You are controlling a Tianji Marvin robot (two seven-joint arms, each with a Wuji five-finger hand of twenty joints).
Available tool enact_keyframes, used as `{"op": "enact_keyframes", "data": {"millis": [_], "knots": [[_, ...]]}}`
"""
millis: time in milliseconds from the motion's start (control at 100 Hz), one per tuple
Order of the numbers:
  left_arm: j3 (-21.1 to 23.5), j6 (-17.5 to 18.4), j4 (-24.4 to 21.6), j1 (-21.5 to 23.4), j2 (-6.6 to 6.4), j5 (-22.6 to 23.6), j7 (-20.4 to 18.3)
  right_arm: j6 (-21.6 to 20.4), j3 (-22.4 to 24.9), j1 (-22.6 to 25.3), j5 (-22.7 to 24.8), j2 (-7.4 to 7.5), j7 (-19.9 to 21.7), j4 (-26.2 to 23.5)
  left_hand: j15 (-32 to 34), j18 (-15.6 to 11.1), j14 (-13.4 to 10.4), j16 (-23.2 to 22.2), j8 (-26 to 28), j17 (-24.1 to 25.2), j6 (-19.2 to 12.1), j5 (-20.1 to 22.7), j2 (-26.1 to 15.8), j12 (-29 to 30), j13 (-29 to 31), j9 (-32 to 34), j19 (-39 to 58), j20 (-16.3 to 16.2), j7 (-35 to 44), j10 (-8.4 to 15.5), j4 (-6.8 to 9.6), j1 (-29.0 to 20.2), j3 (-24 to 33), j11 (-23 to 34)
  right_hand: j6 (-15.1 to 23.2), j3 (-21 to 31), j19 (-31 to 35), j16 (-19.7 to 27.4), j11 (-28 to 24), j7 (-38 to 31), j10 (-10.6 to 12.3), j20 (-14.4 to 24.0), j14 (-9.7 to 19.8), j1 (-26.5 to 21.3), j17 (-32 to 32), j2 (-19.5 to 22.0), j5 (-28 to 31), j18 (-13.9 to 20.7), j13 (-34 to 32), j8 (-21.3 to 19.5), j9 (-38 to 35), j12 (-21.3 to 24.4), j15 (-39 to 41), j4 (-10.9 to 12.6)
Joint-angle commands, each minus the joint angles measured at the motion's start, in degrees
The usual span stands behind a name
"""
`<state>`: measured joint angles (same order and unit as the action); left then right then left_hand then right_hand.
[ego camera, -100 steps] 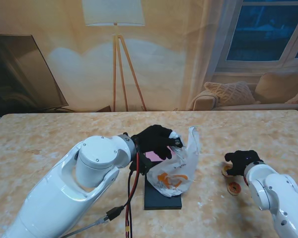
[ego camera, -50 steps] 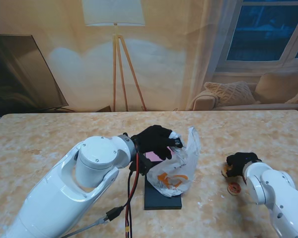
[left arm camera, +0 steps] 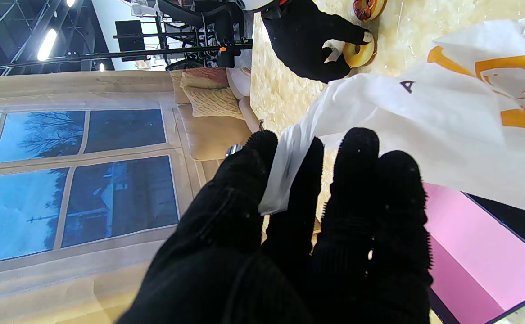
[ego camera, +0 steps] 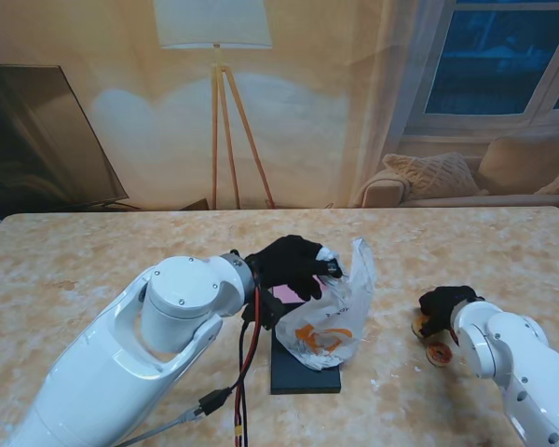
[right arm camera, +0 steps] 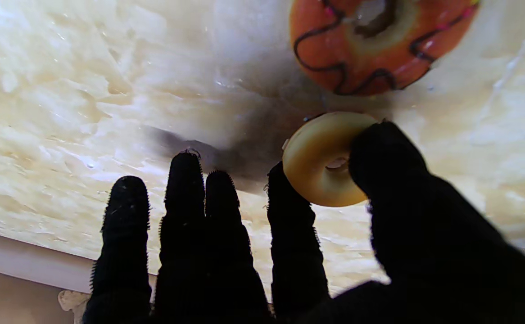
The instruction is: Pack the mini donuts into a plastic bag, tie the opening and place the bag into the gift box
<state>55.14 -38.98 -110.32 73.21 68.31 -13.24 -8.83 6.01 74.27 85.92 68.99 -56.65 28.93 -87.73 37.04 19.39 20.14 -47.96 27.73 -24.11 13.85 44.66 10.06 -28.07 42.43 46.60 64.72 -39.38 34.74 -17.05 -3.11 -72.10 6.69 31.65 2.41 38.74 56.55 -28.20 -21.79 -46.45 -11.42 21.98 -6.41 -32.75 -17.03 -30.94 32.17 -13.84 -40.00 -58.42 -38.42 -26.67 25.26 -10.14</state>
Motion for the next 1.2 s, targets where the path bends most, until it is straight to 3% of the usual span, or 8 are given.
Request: {"op": "enact_keyframes", "data": {"millis": [0, 70, 220, 420, 530, 630, 910, 1190], "knots": [[0.1, 0.1, -0.6, 0.3, 0.10, 0.0, -0.9, -0.7, -0.6, 0.3, -0.3, -0.35, 0.7, 0.5, 1.5, -0.8, 0.2, -1.3, 0.6, -0.1, -1.2, 1.0, 0.2, -0.8, 0.1, 0.1, 1.4, -1.5, 1.5, 0.2, -0.74, -1.9, -0.4, 0.4, 7.7, 2.5, 0.8, 1.5, -0.1, -6.6, 0.3, -1.4, -0.4, -2.6, -1.1, -2.4, 0.7, -1.4, -3.0, -1.6, -3.3, 1.2, -1.0, -2.4], [0.2, 0.1, -0.6, 0.3, 0.06, 0.0, -1.0, -1.4, -0.6, 0.3, -0.8, -0.38, -0.4, 0.8, 1.5, -0.9, 0.2, -1.4, 0.6, -0.1, -1.2, 1.0, 0.2, -0.9, 0.1, 0.1, 1.5, -1.5, 1.5, 0.2, -0.76, -1.8, -0.4, 0.4, 9.1, 3.3, 1.8, 1.6, -1.9, -10.5, 3.5, -1.6, 1.4, -3.8, -3.3, -3.5, 1.4, -0.7, -7.1, -3.4, -8.6, 1.2, -0.3, -2.9], [0.3, 0.1, -0.7, 0.4, 0.06, 0.0, -0.9, -2.0, 0.1, 0.7, -1.8, -0.58, -2.9, 0.7, 1.6, -0.9, 0.2, -1.4, 0.5, -0.1, -1.2, 1.0, 0.2, -0.9, 0.2, 0.0, 1.5, -1.5, 1.4, 0.2, -0.72, -1.9, -0.3, 0.4, 13.5, 8.1, 6.9, 0.2, -5.9, -14.9, 8.5, -1.4, 5.6, -8.2, -11.6, -6.8, 7.8, 2.2, -17.2, -1.9, -18.5, 1.6, 3.7, -3.9], [0.3, 0.2, -0.6, 0.4, 0.02, 0.1, -1.0, -4.4, 1.6, 1.0, -4.5, -0.64, -4.1, 0.7, 1.6, -0.8, 0.2, -1.4, 0.5, -0.2, -1.3, 1.0, 0.3, -1.1, 0.2, 0.1, 1.6, -1.6, 1.5, 0.2, -0.72, -1.9, -0.2, 0.5, 15.7, 14.4, 10.0, -3.5, -8.6, -16.7, 13.3, -1.5, 10.2, -8.9, -18.4, -10.8, 9.5, 4.8, -24.7, -2.5, -26.9, -3.4, 10.4, -3.6], [0.4, 0.2, -0.6, 0.4, 0.03, 0.1, -1.0, -6.2, 2.2, 1.2, -5.1, -0.70, -5.7, 0.9, 1.6, -0.9, 0.2, -1.4, 0.5, -0.3, -1.2, 0.9, 0.3, -1.2, 0.3, 0.1, 1.6, -1.6, 1.5, 0.3, -0.74, -1.9, -0.2, 0.4, 16.7, 18.0, 11.8, -6.9, -13.0, -17.6, 16.9, -1.5, 13.1, -8.0, -21.8, -12.0, 9.8, 6.1, -28.4, -3.9, -29.8, -6.7, 16.4, -2.5], [0.4, 0.2, -0.6, 0.4, 0.03, 0.1, -0.9, -8.1, 3.1, 1.6, -6.0, -0.87, -7.9, 0.9, 1.6, -0.8, 0.1, -1.4, 0.5, -0.2, -1.2, 1.0, 0.3, -1.2, 0.2, 0.1, 1.6, -1.6, 1.5, 0.2, -0.77, -1.9, -0.3, 0.4, 16.4, 19.4, 12.3, -9.4, -16.4, -18.3, 17.2, -1.4, 13.9, -8.0, -22.5, -12.0, 9.4, 6.5, -28.5, -4.9, -28.9, -8.2, 20.6, -1.7], [0.3, 0.2, -0.5, 0.3, 0.05, 0.0, -1.0, -15.1, 7.8, 2.7, -10.2, -1.88, -16.0, -2.0, 1.6, -0.8, 0.2, -1.4, 0.5, -0.2, -1.1, 1.0, 0.2, -1.1, 0.2, 0.1, 1.5, -1.6, 1.5, 0.2, -0.75, -1.9, -0.3, 0.3, 16.0, 20.6, 13.7, -10.1, -18.1, -18.7, 16.6, -0.3, 13.8, -7.5, -23.8, -12.1, 9.6, 5.7, -28.9, -5.2, -28.8, -8.6, 22.8, -1.9], [0.5, 0.2, -0.6, 0.5, -0.15, -0.2, -1.5, -18.0, 7.3, -2.6, -16.5, -3.40, -23.8, -0.9, 1.6, -0.8, 0.3, -1.4, 0.5, -0.1, -1.0, 1.0, 0.2, -1.1, 0.2, 0.1, 1.5, -1.6, 1.5, 0.0, -0.73, -1.9, -0.3, 0.4, 15.6, 21.4, 13.8, -9.9, -19.2, -19.8, 16.7, 0.4, 13.5, -7.8, -23.8, -11.9, 9.0, 5.1, -28.6, -5.4, -28.1, -8.8, 23.8, -2.1]]}}
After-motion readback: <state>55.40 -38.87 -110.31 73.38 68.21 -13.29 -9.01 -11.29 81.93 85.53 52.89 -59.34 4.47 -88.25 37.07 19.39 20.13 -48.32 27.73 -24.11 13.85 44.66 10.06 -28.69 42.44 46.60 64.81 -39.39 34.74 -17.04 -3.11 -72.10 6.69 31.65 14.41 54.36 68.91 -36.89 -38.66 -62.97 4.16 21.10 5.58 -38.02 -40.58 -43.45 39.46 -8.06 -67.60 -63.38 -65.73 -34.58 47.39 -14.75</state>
